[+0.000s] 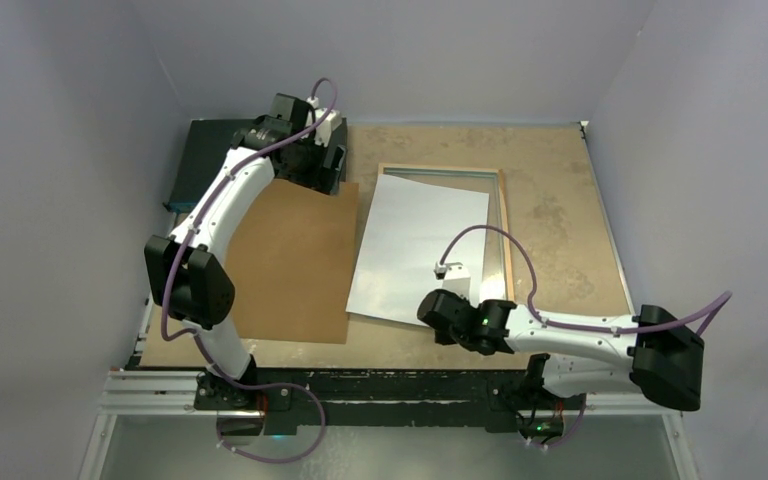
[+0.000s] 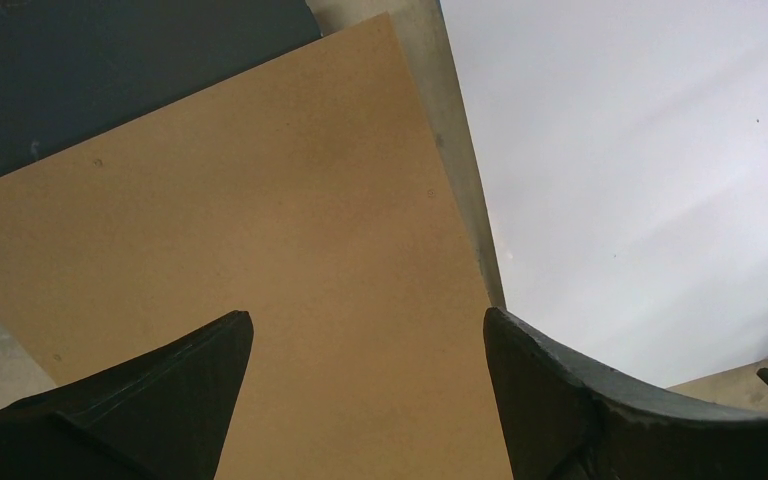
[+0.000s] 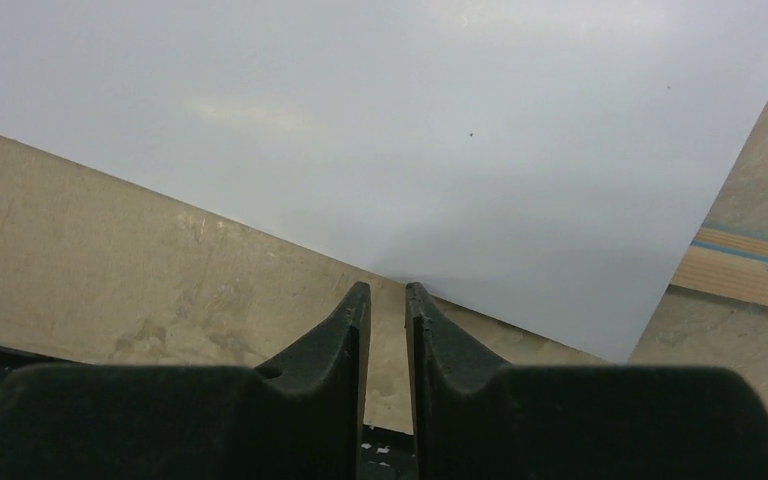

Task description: Put the photo into the frame

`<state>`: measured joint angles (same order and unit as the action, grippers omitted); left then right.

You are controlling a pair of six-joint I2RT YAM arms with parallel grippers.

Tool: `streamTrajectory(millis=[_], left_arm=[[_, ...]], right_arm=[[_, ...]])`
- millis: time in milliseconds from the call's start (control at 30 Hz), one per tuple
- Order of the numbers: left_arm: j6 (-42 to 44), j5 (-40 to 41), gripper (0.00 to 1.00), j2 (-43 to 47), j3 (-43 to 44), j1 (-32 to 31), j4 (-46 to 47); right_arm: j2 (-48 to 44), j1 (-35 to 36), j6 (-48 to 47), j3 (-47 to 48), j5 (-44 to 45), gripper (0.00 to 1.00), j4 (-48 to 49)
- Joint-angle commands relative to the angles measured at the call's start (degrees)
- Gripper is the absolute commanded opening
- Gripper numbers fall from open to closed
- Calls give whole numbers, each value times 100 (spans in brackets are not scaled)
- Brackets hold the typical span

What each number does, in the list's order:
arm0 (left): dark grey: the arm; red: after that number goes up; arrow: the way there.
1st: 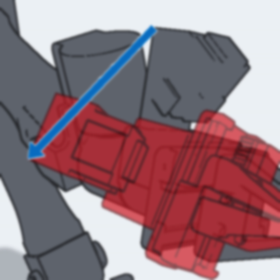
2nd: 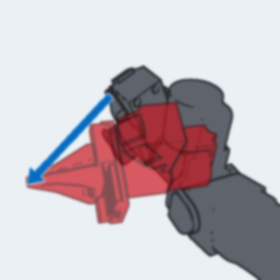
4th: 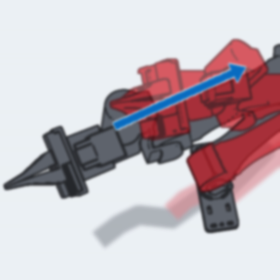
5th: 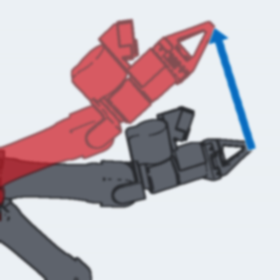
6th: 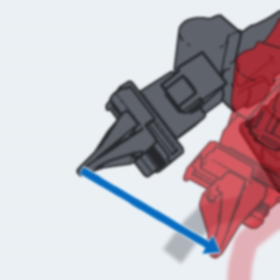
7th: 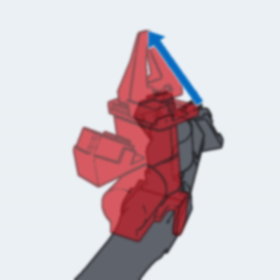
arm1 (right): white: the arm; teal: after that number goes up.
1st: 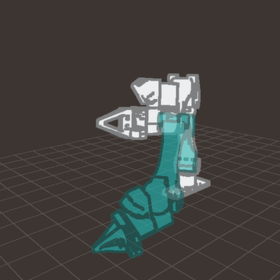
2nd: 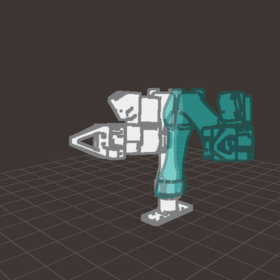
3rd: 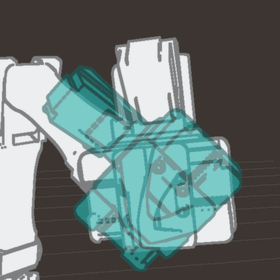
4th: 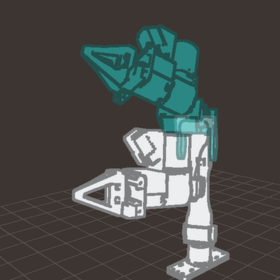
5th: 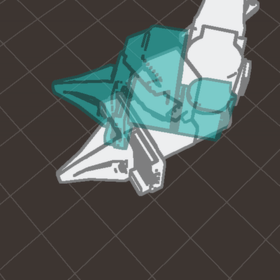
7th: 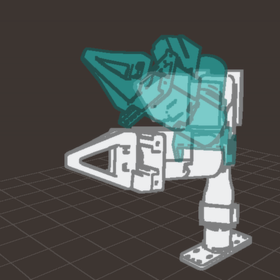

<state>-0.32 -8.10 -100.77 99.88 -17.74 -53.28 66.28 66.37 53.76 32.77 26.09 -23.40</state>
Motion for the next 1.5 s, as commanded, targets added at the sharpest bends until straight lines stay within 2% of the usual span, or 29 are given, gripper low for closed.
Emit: streamTrajectory(millis=[0, 300, 367, 533, 600, 733, 1000, 1200, 1467], left_arm=[[160, -16, 84, 250, 112, 50, 66], [323, -208, 84, 350, -91, 60, -1], [356, -231, 84, 360, -122, 70, -48], [248, -453, 84, 241, 24, 398, -172], [255, -505, 84, 182, 122, 599, -245], [347, -493, 84, 217, 157, 915, -239], [392, -692, 84, 246, 309, 1289, -382], [357, -778, 84, 312, 300, 1397, -407], [358, -798, 84, 383, 203, 1456, -403]], right_arm=[[-56, 25, 398, 234, 412, 23, -384], [-114, 14, 507, 402, 792, 25, -544], [-11, 16, -125, 733, 1023, 33, -163], [1158, 165, -1434, 1948, 914, 65, 282], [1548, 334, -2006, 2283, 748, 71, 650], [2181, 604, -3135, 2707, 143, 76, 1284], [3038, 856, -4276, 3144, -301, 75, 1525], [3550, 929, -4372, 3356, 313, 74, 1311], [3642, 926, -4094, 3352, 805, 70, 1351]])
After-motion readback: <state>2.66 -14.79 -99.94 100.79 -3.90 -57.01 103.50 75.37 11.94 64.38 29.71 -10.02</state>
